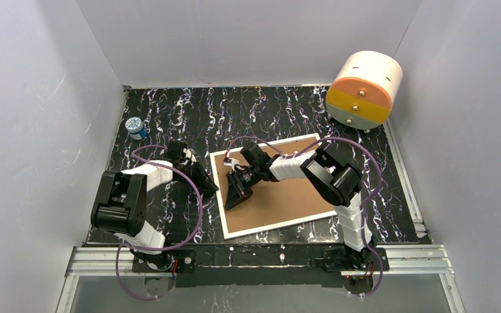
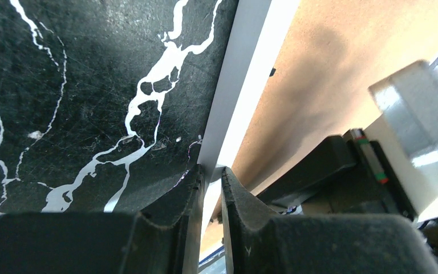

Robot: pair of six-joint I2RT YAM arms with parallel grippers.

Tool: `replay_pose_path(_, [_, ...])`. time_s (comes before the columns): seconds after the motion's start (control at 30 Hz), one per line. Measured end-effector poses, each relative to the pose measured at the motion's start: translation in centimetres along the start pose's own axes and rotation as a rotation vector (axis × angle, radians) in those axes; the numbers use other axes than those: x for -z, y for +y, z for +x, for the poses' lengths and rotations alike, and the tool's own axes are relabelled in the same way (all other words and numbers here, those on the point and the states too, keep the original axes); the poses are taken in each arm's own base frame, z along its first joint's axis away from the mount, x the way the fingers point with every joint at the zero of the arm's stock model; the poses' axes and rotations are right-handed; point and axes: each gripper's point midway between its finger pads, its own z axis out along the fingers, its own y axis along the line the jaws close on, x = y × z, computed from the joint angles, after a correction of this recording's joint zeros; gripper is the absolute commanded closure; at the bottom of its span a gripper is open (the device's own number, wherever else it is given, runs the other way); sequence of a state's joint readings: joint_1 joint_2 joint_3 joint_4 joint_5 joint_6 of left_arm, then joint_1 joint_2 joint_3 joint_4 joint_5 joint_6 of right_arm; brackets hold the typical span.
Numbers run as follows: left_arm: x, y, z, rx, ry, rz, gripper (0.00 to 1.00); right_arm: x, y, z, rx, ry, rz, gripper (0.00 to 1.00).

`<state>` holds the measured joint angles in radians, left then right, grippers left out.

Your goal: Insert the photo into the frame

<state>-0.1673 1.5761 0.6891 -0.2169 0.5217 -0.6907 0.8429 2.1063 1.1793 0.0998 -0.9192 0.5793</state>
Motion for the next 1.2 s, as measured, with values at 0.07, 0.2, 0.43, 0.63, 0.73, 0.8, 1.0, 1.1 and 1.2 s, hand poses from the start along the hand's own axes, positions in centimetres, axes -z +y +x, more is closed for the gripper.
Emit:
replay_pose_path(0.07, [0.0,0.0,0.0,0.001,0.001,0.0,0.86,-0.6,0.5,0.4,0.012,0.021,-0.001,0.75])
replay_pose_path(0.2, [0.0,0.0,0.0,0.002,0.003,0.0,0.86,-1.1,1.2,0.1,0.03,0.031,-0.002,0.78])
replay_pose_path(0.43, [0.0,0.0,0.0,0.002,0.004,0.0,0.86,-1.8,1.0,-1.0,0.039,0.027,0.002,0.8])
replay_pose_path(0.63, [0.0,0.0,0.0,0.002,0.004,-0.001,0.86,-1.9,0.9,-1.1,0.023,0.037,0.018,0.82])
replay_pose_path(0.73, [0.0,0.1,0.0,0.003,0.004,-0.001,0.86,-2.0,0.7,-1.1,0.015,0.046,0.026,0.82])
replay_pose_path(0.8, [0.0,0.1,0.1,0.002,0.005,-0.001,0.86,-2.0,0.6,-1.0,0.006,0.055,0.03,0.83])
replay_pose_path(1.0, [0.0,0.1,0.1,0.003,0.006,-0.002,0.86,-1.8,0.3,-1.2,-0.001,0.051,0.038,0.83])
replay_pose_path(1.1, [0.0,0.1,0.1,0.003,0.006,-0.002,0.86,-1.7,0.2,-1.2,-0.01,0.05,0.04,0.84])
replay_pose_path(1.2, [0.0,0.1,0.0,0.002,0.006,-0.002,0.87,-1.6,0.1,-1.1,-0.018,0.049,0.044,0.84])
